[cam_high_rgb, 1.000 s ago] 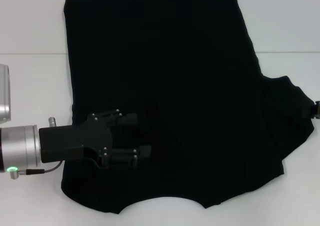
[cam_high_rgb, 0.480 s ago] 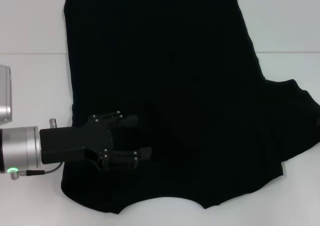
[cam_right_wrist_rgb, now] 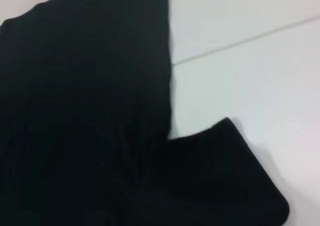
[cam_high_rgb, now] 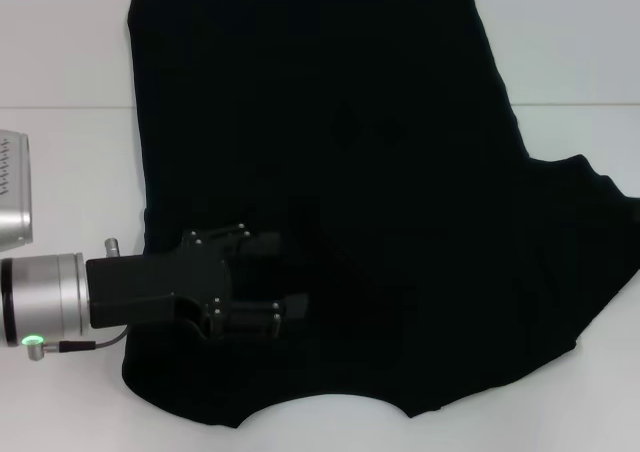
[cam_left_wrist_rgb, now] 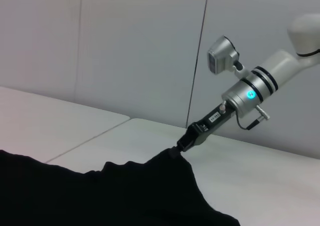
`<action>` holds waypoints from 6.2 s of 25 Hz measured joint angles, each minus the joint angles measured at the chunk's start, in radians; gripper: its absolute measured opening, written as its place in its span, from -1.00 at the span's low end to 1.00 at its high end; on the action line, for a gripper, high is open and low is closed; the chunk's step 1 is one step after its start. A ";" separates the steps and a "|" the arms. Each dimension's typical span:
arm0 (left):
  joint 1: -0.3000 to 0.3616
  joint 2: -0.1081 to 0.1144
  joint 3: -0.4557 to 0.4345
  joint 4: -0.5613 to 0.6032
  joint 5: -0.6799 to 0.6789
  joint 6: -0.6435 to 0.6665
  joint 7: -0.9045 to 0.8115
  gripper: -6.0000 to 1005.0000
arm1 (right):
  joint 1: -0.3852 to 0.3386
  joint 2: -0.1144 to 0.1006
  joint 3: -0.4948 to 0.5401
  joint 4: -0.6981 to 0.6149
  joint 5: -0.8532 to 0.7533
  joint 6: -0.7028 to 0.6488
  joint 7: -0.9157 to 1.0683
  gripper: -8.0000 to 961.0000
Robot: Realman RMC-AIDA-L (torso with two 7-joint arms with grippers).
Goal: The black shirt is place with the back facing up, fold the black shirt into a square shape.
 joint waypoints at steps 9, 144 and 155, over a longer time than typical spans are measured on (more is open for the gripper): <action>-0.002 0.000 0.000 0.000 -0.003 -0.018 0.000 0.75 | 0.037 -0.001 -0.005 0.000 -0.005 0.011 -0.005 -0.94; 0.151 -0.010 -0.097 0.205 0.229 -0.138 0.154 -0.95 | 0.067 0.091 -0.067 -0.011 0.365 -0.226 -0.217 0.69; 0.166 -0.003 -0.269 0.125 0.208 -0.106 0.151 -0.99 | 0.020 0.045 -0.077 0.029 0.355 -0.272 -0.201 0.67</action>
